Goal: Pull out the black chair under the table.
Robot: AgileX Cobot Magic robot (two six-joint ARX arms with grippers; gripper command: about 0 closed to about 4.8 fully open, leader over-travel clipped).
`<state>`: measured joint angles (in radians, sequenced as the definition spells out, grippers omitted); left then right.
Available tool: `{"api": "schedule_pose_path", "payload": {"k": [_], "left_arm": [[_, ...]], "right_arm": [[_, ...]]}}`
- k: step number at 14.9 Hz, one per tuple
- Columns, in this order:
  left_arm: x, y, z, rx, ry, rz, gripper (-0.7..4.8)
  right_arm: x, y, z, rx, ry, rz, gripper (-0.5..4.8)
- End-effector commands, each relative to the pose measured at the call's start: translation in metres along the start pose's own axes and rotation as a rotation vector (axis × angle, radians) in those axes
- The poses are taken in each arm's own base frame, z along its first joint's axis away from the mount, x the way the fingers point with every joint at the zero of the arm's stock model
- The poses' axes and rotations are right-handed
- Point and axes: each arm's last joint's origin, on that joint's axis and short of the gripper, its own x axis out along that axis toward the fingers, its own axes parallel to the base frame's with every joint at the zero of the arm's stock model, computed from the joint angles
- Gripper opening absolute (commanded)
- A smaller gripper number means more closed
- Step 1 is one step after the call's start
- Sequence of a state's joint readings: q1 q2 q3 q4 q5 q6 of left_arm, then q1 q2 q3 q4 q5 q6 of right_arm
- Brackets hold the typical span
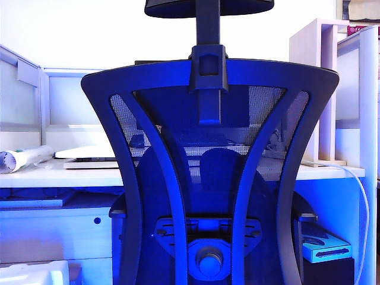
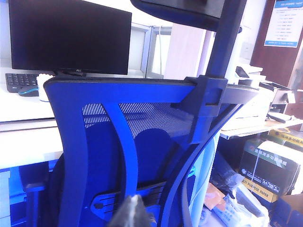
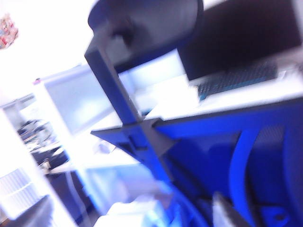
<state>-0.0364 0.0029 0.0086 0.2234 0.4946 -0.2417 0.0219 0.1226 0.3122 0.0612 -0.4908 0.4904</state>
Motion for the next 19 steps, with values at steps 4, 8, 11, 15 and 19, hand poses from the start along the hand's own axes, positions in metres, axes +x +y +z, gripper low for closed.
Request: {"api": "schedule_pose_path", "payload": {"k": [4,8,11,15,19], "left_arm": [[0.000,0.000,0.001,0.004,-0.010,-0.009,-0.05],[0.000,0.000,0.001,0.004,-0.011,-0.009,-0.05],[0.000,-0.001,0.002,0.007,-0.014,-0.010,-0.05],[0.000,-0.001,0.002,0.006,-0.014,-0.009,-0.05],[0.000,0.000,0.002,0.007,-0.014,-0.006,-0.05]], "right_arm": [[0.050,0.010,0.039,0.045,0.029,0.141,4.79],[0.110,0.018,0.045,0.048,0.109,0.206,4.79],[0.146,0.016,0.038,0.041,0.116,0.186,4.79],[0.188,0.008,0.035,0.058,0.176,0.174,4.79],[0.241,0.015,0.025,0.053,0.233,0.216,4.79]]}}
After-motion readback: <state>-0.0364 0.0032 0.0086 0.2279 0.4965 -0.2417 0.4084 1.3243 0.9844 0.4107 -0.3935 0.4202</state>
